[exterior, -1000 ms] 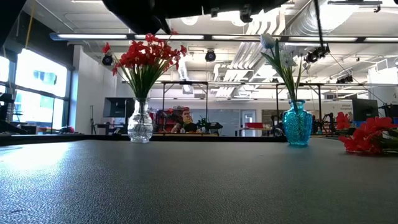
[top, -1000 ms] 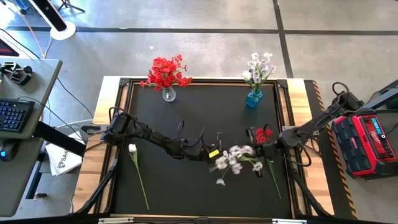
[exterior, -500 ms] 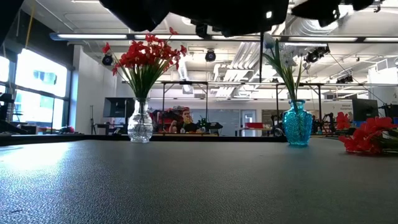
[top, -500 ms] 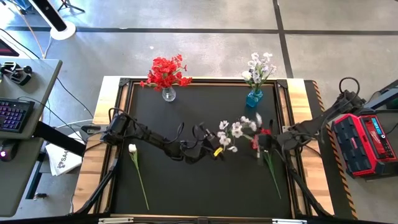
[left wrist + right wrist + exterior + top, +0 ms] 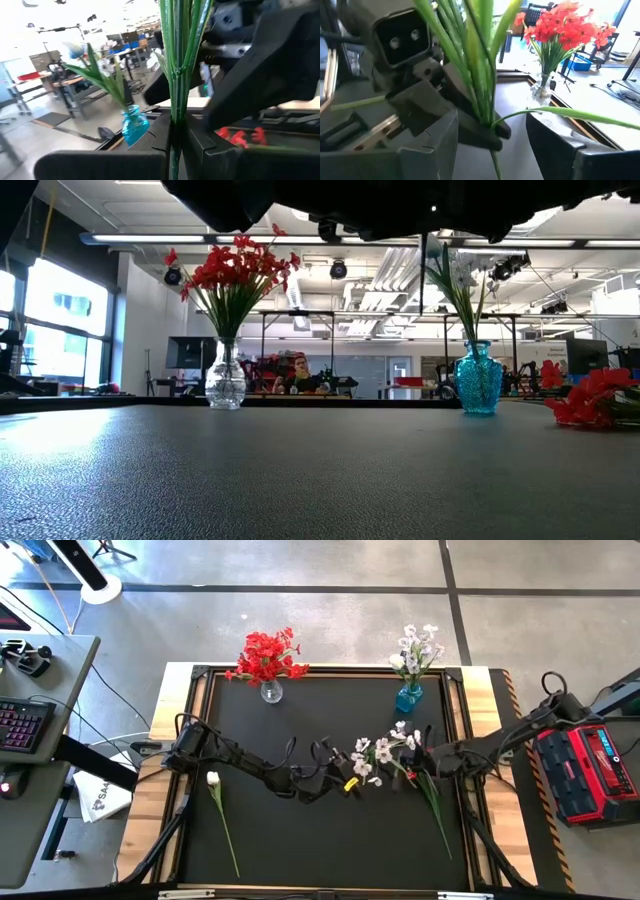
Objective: Sort flowers into vase by color
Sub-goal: Put the white flowers into the blue vase
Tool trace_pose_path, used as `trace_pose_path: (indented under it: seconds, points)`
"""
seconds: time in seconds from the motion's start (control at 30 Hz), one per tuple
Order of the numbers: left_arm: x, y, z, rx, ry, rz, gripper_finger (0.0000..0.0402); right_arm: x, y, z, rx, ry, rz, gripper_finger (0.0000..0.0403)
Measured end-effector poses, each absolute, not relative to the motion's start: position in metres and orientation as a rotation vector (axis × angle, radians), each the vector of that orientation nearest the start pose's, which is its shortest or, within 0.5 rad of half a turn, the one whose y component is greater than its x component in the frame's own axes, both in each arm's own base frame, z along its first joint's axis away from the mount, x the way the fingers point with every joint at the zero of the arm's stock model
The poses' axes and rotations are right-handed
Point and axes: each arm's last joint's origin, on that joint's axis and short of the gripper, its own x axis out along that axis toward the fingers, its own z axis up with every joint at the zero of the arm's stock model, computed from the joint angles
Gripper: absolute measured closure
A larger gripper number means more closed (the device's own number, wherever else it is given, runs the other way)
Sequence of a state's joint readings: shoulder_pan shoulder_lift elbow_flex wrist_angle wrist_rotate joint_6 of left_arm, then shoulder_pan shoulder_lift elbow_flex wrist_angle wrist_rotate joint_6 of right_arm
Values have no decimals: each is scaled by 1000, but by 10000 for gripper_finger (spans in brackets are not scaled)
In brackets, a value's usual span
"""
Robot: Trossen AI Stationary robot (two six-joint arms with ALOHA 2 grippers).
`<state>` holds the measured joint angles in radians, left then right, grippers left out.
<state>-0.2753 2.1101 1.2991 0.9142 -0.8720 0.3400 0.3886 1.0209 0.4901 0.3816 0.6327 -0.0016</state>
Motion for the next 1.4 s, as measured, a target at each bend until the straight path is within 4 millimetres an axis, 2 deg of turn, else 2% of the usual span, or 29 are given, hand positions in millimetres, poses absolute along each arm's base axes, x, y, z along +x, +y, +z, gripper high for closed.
trace_pose_path:
  seconds: [0.13, 0.3, 0.6, 0.73, 0.9, 1.0, 1.23, 1.4]
  points:
    - [441, -105, 202, 283, 27, 631, 387, 200, 65, 250, -95, 175, -217, 203]
    - [442, -105, 202, 284, 25, 621, 387, 203, 66, 257, -58, 118, -149, 203]
    - [443, -102, 202, 273, 11, 574, 387, 218, 64, 251, -86, 105, -71, 210]
    - [444, -102, 201, 272, 23, 571, 387, 219, 64, 253, -109, 84, -72, 250]
    - [444, -103, 199, 273, 33, 568, 386, 213, 62, 260, -99, 55, -73, 344]
    - [444, -104, 196, 283, 63, 572, 373, 203, 58, 267, -110, 58, -75, 392]
    - [440, -103, 185, 281, 164, 688, 301, 154, 37, 290, -95, 24, -212, 400]
    - [440, -100, 180, 258, 192, 713, 276, 119, 15, 293, -153, 77, -533, 401]
